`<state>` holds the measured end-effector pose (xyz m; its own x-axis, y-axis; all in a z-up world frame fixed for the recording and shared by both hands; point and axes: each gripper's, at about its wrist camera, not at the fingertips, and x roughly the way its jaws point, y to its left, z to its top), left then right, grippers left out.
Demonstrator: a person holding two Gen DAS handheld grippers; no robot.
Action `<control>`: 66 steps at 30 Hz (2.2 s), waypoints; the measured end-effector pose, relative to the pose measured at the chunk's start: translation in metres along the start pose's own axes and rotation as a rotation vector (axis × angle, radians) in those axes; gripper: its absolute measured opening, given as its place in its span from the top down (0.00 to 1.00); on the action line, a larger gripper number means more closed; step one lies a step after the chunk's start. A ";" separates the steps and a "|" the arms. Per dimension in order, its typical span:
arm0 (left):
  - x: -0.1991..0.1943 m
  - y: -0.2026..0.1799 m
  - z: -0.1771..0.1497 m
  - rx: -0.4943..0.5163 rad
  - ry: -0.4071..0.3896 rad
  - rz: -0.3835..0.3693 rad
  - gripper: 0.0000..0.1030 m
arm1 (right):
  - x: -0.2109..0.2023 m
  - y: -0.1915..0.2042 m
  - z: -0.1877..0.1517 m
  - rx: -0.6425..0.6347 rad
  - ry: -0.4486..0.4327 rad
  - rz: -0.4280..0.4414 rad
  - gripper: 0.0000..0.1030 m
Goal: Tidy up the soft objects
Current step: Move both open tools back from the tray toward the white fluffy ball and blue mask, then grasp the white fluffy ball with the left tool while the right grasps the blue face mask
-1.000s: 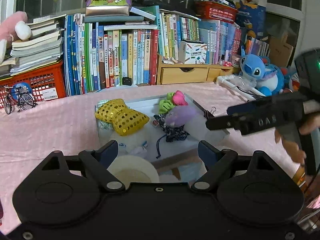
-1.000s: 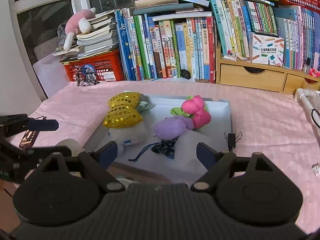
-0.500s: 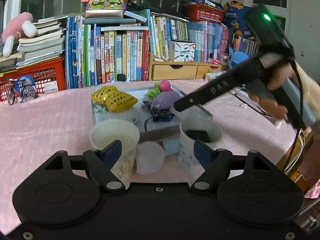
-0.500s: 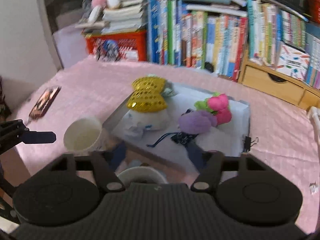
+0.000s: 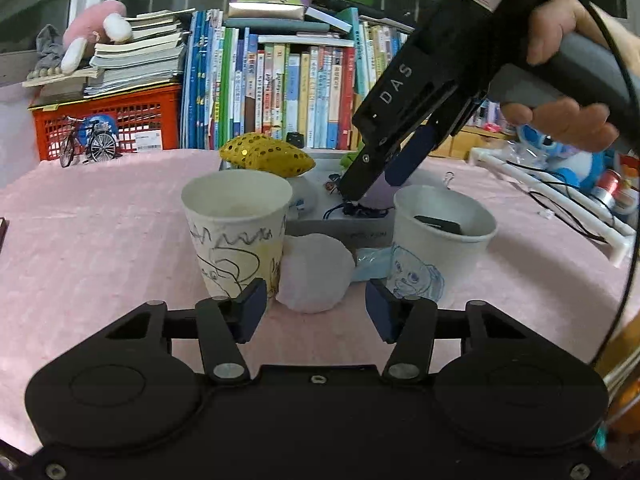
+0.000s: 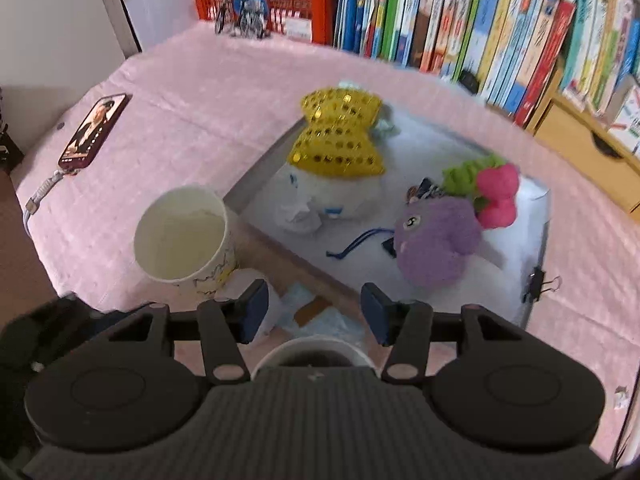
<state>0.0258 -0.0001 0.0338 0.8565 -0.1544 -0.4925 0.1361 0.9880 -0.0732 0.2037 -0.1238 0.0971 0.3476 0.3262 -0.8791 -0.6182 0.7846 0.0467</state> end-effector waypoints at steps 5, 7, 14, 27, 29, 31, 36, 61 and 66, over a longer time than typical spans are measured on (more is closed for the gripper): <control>0.014 -0.006 -0.008 -0.005 -0.020 0.055 0.49 | 0.016 -0.002 0.007 0.012 0.065 0.007 0.39; 0.019 -0.007 -0.008 -0.017 -0.021 0.052 0.49 | 0.021 -0.002 0.010 0.009 0.070 0.007 0.39; 0.031 -0.008 -0.008 -0.049 -0.023 0.079 0.49 | 0.034 0.002 0.016 -0.029 0.106 0.014 0.41; 0.040 -0.010 -0.011 -0.077 -0.014 0.096 0.49 | 0.056 0.017 0.021 -0.148 0.159 -0.006 0.53; 0.040 -0.011 -0.012 -0.086 -0.011 0.090 0.49 | 0.057 0.019 0.020 -0.162 0.167 0.003 0.56; 0.040 -0.011 -0.013 -0.088 -0.008 0.086 0.49 | 0.056 0.021 0.019 -0.177 0.171 0.004 0.57; 0.039 -0.013 -0.014 -0.081 -0.015 0.079 0.57 | 0.062 0.024 0.020 -0.186 0.207 0.010 0.54; 0.007 -0.011 -0.028 -0.074 -0.031 0.055 0.66 | 0.104 0.018 0.035 -0.102 0.430 -0.058 0.15; 0.003 -0.013 -0.030 -0.068 -0.031 0.045 0.66 | 0.116 0.026 0.032 -0.119 0.449 -0.086 0.17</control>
<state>0.0119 -0.0133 0.0067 0.8761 -0.1089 -0.4697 0.0638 0.9918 -0.1108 0.2505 -0.0489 0.0110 0.0779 -0.0182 -0.9968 -0.6862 0.7243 -0.0668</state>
